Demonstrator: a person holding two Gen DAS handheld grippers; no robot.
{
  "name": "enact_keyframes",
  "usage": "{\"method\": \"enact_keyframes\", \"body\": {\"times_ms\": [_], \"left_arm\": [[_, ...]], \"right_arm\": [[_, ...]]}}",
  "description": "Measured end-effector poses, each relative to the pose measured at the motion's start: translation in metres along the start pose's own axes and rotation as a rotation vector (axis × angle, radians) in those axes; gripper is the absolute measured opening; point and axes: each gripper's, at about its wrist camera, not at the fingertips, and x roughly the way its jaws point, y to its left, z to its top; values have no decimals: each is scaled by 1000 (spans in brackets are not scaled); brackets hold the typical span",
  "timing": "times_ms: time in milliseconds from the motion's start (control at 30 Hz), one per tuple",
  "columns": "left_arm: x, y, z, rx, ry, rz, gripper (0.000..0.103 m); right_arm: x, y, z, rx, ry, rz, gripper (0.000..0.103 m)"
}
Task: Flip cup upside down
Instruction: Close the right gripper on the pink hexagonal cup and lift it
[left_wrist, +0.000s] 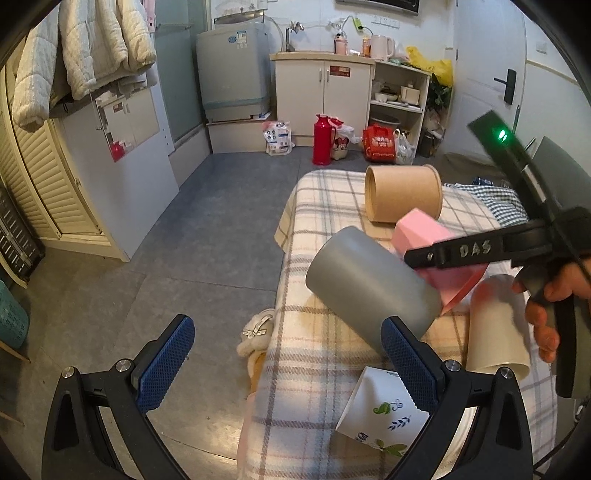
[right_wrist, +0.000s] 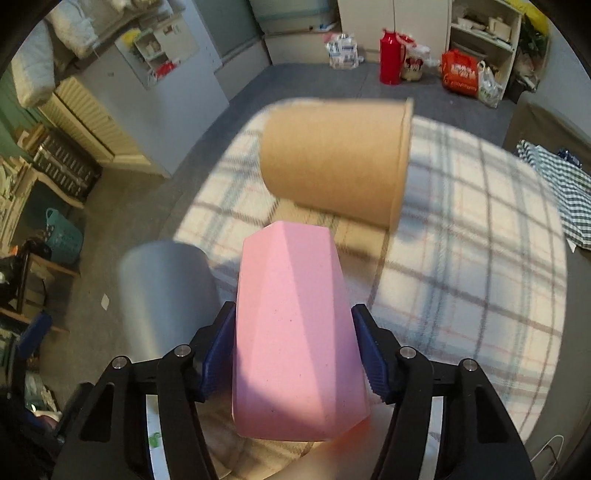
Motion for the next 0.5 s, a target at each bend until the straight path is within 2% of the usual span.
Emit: {"method": "enact_keyframes", "body": {"times_ms": [100,300,500], "left_arm": [[-11,-2,2,-2,-23,-3,103],[-53,-7,6,-2,-96,-21,103],[-98,-12,2,3,-165,-47,103]], "right_arm": [[-27,5,1,3,-50,2,62],[-108,23,-10,6,-154,-9,62],[-171,36,-61,22,-208,-52,62]]}}
